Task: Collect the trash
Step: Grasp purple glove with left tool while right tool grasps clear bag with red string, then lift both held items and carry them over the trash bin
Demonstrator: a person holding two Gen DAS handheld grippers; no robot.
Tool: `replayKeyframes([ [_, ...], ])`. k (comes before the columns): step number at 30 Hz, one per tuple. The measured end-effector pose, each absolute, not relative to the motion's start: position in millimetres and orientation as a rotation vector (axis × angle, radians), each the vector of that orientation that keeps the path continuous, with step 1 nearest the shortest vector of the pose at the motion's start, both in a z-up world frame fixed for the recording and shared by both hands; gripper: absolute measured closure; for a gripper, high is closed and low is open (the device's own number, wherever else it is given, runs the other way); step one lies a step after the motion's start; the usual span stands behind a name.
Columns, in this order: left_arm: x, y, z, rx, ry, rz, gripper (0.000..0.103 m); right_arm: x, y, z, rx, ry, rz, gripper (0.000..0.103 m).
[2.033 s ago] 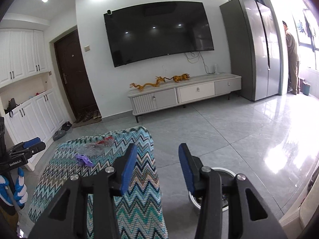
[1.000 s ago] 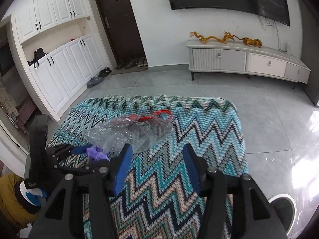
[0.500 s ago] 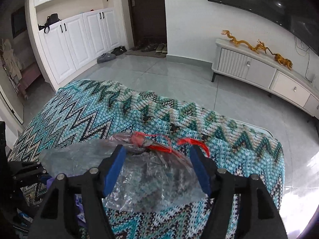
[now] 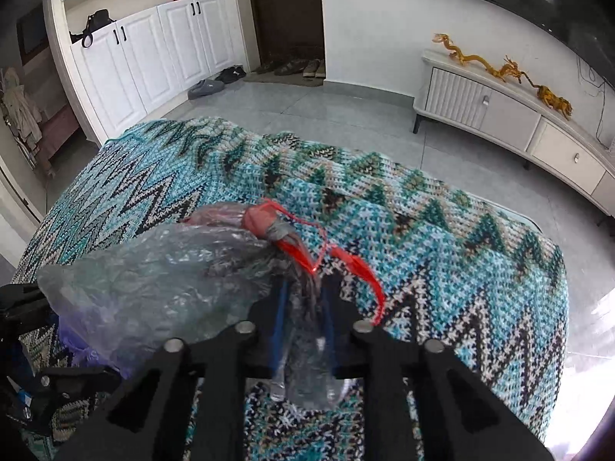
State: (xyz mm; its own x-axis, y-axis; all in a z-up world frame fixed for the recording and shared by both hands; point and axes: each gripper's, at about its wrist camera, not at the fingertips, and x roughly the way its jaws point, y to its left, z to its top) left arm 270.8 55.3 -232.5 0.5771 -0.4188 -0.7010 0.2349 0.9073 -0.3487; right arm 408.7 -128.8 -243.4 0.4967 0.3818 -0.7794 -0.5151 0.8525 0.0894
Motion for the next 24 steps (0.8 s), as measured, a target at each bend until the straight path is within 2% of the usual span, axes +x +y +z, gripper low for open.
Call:
replayKeyframes([
  [2,269.7,57.5,-232.0,-0.233,0.872,-0.383,0.056,399.8,-137.8,-239.7,-0.141,0.894,0.517,0.096],
  [14,257.8,65.8,-225.5,-0.219,0.833,-0.348,0.064,293.8,-209.1,-192.8,-0.017,0.856,0.384,0.097],
  [24,194.6,71.5,-185.9,-0.187,0.783,-0.319,0.066,194.3,-256.1,-154.4,0.039,0.792,0.282,0.097],
])
